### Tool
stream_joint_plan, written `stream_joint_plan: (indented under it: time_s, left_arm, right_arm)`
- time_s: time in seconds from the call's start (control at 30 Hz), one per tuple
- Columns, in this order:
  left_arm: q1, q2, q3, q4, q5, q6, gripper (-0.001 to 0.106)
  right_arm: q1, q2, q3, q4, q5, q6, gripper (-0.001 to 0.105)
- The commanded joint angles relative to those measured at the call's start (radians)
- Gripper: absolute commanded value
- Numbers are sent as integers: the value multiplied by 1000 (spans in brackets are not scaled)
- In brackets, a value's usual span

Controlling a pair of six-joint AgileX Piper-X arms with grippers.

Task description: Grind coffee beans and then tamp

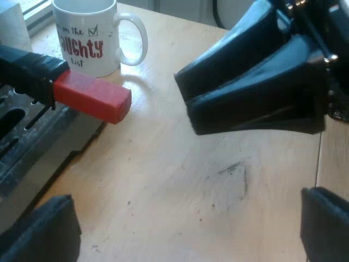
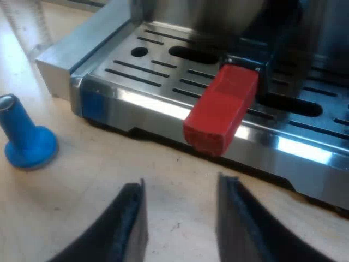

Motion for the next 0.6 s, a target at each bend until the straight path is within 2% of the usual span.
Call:
stream_joint_plan:
  time_s: [0.03, 0.2, 0.6]
  left_arm:
    - [-5, -5, -5, 6, 11, -17, 83]
    - [-5, -5, -5, 5, 11, -18, 83]
    - [-5, -5, -5, 17, 11, -18, 83]
  right_arm:
    - [1, 67, -3, -91, 38, 16, 26]
    - [-1, 143, -3, -169, 139, 16, 25]
    - [-5, 258, -3, -277, 223, 16, 25]
